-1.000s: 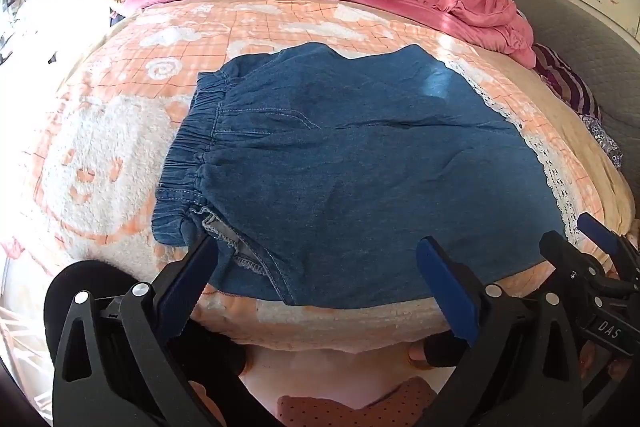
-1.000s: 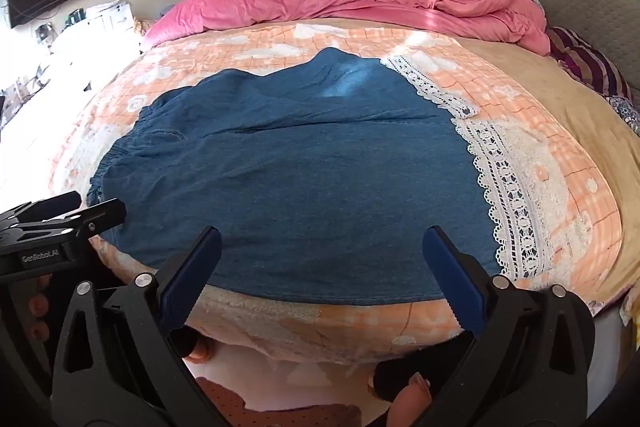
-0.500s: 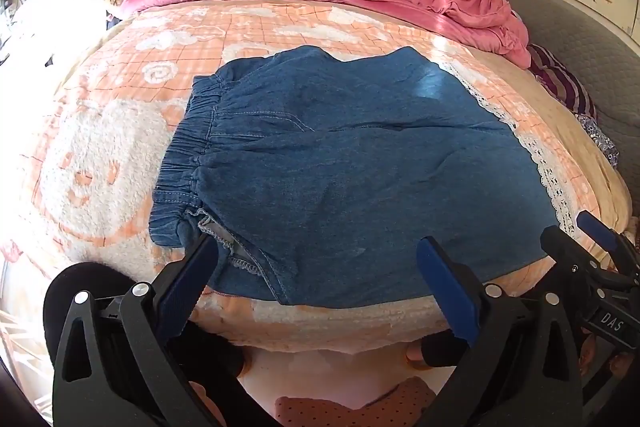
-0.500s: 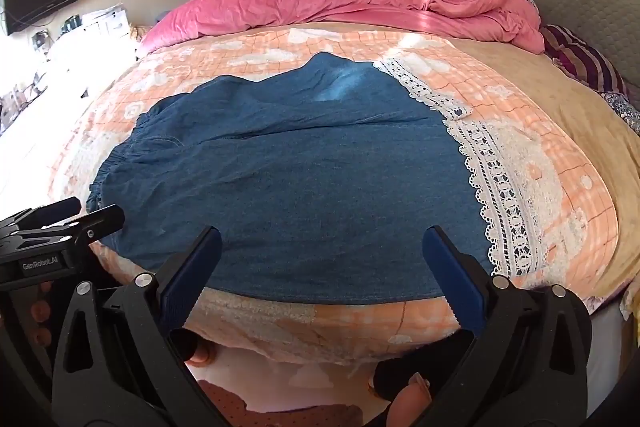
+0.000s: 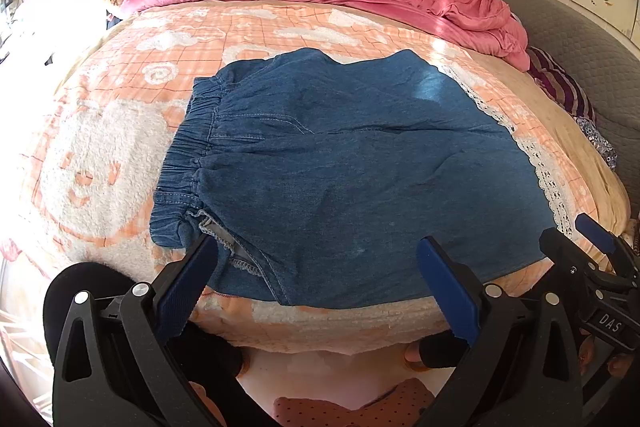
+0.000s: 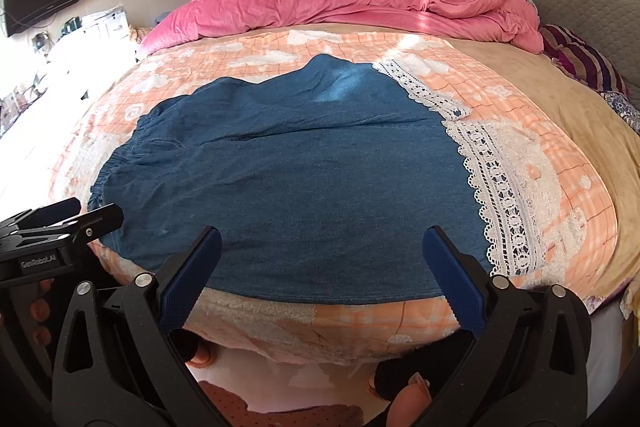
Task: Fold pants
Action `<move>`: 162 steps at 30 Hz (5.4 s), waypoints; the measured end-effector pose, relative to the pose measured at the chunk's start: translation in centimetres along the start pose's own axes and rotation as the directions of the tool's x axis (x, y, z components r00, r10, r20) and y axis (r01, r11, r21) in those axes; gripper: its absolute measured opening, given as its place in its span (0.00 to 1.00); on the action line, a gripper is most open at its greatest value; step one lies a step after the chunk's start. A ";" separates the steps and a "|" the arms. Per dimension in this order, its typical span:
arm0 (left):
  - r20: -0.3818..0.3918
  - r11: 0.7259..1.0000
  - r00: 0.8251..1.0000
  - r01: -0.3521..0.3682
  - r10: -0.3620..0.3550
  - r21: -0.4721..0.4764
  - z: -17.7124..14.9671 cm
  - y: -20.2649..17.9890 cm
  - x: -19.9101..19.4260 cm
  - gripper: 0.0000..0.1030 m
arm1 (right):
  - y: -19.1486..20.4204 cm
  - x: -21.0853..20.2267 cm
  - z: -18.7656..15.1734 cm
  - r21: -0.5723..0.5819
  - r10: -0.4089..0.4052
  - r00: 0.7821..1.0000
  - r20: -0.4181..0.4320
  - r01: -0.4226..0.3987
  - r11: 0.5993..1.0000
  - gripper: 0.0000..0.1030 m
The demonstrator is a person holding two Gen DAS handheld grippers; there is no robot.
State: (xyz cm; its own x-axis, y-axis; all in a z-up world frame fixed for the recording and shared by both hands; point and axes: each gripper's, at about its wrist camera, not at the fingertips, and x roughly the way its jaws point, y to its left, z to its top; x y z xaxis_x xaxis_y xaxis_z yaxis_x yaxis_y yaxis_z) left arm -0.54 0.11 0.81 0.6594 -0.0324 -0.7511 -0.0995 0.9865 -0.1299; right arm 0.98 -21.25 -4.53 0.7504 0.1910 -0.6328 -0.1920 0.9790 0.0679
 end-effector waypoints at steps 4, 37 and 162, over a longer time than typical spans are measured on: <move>0.004 1.000 1.000 0.003 -0.003 0.001 0.0 0.0 0.0 0.96 | 0.0 0.0 0.0 0.001 0.001 1.000 0.001 -0.001 1.000 0.92; -0.005 1.000 1.000 0.009 -0.009 0.012 0.2 -0.6 0.9 0.96 | 0.1 0.8 0.1 -0.006 0.004 1.000 -0.006 -0.004 1.000 0.92; 0.010 0.993 0.995 0.099 -0.099 0.057 17.3 11.7 15.6 0.46 | 14.0 26.6 20.2 -0.593 0.138 0.932 -0.335 -0.322 0.738 0.78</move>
State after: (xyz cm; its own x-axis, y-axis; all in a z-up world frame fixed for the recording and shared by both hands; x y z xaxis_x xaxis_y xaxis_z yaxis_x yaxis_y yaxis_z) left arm 21.44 13.92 -1.22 0.6738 -0.1287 -0.7277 0.0090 0.9861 -0.1660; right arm 31.03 -1.00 -4.78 0.4611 0.2890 -0.8390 -0.7587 0.6187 -0.2038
